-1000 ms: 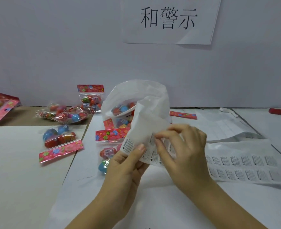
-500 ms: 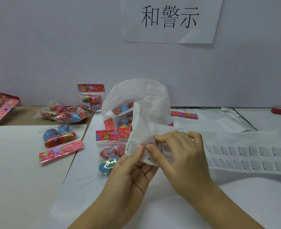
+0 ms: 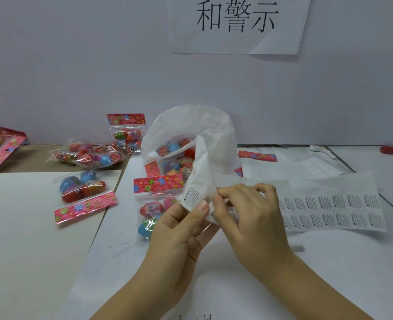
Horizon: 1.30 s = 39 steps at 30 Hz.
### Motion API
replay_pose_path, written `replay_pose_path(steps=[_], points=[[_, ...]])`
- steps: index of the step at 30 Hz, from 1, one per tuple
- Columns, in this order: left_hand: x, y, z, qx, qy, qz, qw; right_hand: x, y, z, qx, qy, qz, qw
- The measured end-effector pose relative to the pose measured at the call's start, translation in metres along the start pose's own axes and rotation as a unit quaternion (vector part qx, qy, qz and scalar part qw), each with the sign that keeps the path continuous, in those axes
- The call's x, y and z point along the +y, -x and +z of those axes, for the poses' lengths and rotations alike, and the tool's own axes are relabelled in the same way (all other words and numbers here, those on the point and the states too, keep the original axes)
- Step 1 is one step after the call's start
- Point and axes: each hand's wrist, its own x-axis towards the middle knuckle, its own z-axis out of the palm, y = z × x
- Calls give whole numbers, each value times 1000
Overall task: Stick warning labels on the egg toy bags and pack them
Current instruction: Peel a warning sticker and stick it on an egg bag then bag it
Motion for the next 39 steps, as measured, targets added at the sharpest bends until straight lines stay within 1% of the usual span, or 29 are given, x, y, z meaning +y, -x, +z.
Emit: replay_pose_path(steps=[7,13,24,26,29,32,34,36,37,38,39], points=[[0,-1,0,12,6,8,1000,-3,-2,-2,-24,-60,41,997],[6,-2,-1,14,37,9,999,-3,-6,-6,6,-128,107,986],[4,-5,-3,23,41,-2,999,1,-8,-6,-15,-129,72,989],[4,-7,-4,29,43,-15,999,5,-10,-8,-17,-146,95,985],[4,-12,-9,62,29,-54,996,13,-13,-11,-20,-153,129,980],[1,-17,-16,88,-6,-82,993,21,-19,-16,17,-154,169,973],[-1,-19,-18,69,-58,-87,992,23,-23,-21,63,-199,202,957],[-5,-21,-17,26,-128,-91,987,20,-22,-23,79,-256,184,946],[-7,-21,-17,-1,-147,-100,984,14,-19,-23,61,-279,148,947],[-8,-21,-17,-32,-160,-117,980,6,-16,-23,23,-299,95,949],[-7,-20,-16,-69,-171,-141,973,-1,-11,-20,-32,-309,35,950]])
